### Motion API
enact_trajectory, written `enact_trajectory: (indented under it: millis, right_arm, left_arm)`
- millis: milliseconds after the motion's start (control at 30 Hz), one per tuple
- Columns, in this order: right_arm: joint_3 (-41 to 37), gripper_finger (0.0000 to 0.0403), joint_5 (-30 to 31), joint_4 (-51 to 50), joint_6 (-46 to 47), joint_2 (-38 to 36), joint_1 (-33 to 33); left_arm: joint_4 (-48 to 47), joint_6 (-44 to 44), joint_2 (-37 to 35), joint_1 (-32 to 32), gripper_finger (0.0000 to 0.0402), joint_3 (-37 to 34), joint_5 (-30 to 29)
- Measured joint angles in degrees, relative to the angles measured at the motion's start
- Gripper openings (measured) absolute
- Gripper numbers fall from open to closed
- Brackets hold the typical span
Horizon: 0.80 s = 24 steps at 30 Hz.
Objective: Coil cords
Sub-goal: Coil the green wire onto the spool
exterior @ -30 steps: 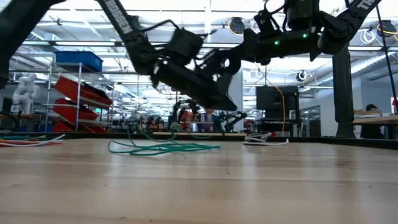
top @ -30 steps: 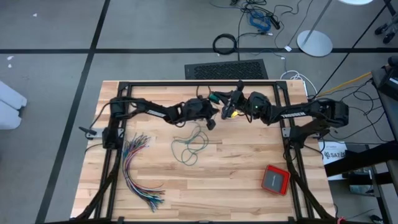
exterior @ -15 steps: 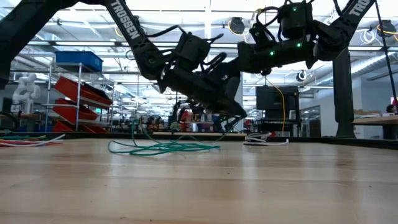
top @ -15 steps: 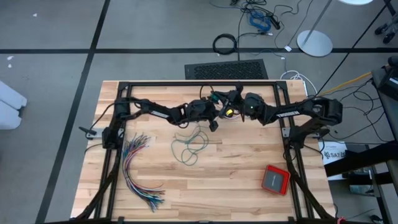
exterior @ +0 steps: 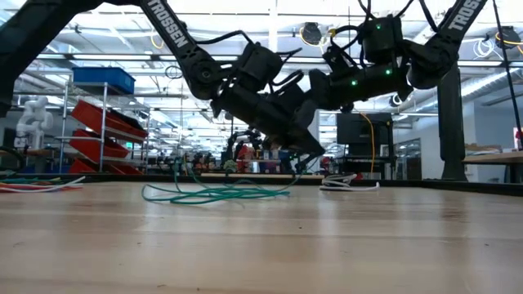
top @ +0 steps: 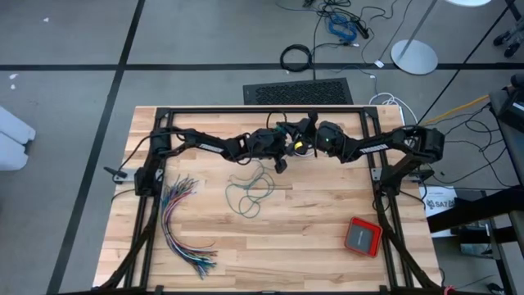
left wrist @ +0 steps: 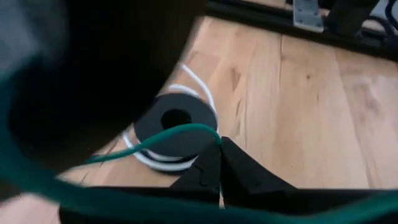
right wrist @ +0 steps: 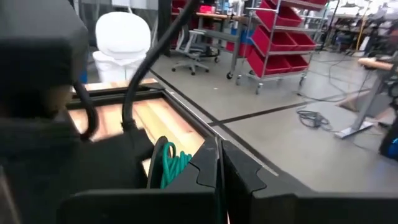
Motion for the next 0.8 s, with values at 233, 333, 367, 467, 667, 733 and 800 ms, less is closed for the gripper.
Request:
enact_trajectory:
  millis: [233,333,367,467,667,733,800]
  right_arm:
    - [0.0,0.0,-1.8,-0.3,2.8,0.0,-0.4]
    - [0.0,0.0,-2.0,-0.2,5.0,0.0,-0.4]
    - [0.0,0.0,-2.2,0.0,5.4,0.0,-0.4]
    - [0.0,0.0,-2.4,1.0,5.6,0.0,-0.4]
    - [0.0,0.0,-5.8,6.4,8.4,0.0,-0.8]
    - [0.0,0.0,-6.6,8.4,9.5,0.0,-0.8]
    - [0.0,0.0,-7.0,10.3,9.8,-0.1,-0.8]
  left_arm:
    - [-1.9,0.0,-0.1,0.4,0.0,0.0,2.2]
    - [-1.7,0.5,-0.7,0.3,0.0,0.0,2.3]
    - [-2.1,0.5,-1.1,0.2,0.0,0.0,2.3]
    - [-2.4,1.6,-2.2,0.0,0.0,0.0,1.5]
    - [-6.1,7.1,-6.2,-1.2,0.0,0.0,-4.5]
    - [-7.8,9.5,-7.9,-1.7,0.0,0.0,-7.1]
    - [-8.6,11.3,-9.2,-2.2,0.0,0.0,-9.1]
